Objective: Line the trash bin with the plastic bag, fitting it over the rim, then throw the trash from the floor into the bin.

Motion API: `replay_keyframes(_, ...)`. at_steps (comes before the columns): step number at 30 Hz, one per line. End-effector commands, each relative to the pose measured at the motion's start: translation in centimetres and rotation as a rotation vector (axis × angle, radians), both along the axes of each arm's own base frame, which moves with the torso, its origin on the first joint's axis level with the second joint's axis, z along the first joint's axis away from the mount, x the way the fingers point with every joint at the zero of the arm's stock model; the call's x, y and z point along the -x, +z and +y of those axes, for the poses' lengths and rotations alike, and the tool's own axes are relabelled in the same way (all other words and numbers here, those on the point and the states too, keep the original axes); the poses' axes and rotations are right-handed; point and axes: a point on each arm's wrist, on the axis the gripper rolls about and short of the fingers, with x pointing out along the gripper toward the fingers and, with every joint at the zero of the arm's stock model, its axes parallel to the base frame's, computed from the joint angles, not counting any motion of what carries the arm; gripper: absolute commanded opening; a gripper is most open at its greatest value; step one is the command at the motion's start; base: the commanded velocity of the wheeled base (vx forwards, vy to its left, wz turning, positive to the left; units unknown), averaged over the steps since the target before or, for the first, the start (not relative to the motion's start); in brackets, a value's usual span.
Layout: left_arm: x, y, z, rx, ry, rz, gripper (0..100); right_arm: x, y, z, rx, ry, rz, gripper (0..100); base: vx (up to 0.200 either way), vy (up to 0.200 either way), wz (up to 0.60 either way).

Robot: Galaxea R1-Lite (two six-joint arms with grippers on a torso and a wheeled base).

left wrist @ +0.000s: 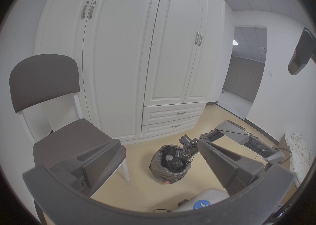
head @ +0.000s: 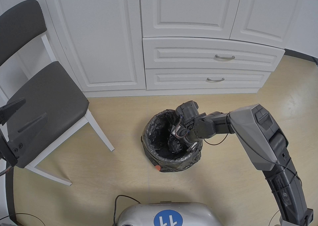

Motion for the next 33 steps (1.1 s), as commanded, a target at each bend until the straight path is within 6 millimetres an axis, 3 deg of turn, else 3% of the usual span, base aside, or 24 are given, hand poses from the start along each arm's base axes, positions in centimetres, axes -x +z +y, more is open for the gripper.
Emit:
replay_keyframes(1,-0.1,-0.1,0.0,-0.002,0.000,0.004,100,-0.5,0.1,-0.1,-0.038,-0.040,-0.031,0,0.000,0.000,0.00)
replay_keyframes(19,-0.1,-0.2,-0.1,-0.005,-0.003,0.007,100,-0.8,1.6,0.3,-0.116,-0.100,-0.095,0,0.000,0.000,0.00)
replay_keyframes(20,-0.1,-0.2,-0.1,-0.005,-0.002,0.007,100,-0.8,1.6,0.3,-0.115,-0.101,-0.096,100,0.000,0.000,0.00)
replay_keyframes(33,-0.3,-0.3,-0.2,-0.012,-0.005,0.016,100,-0.4,3.0,1.0,-0.138,-0.108,-0.133,100,0.000,0.000,0.00)
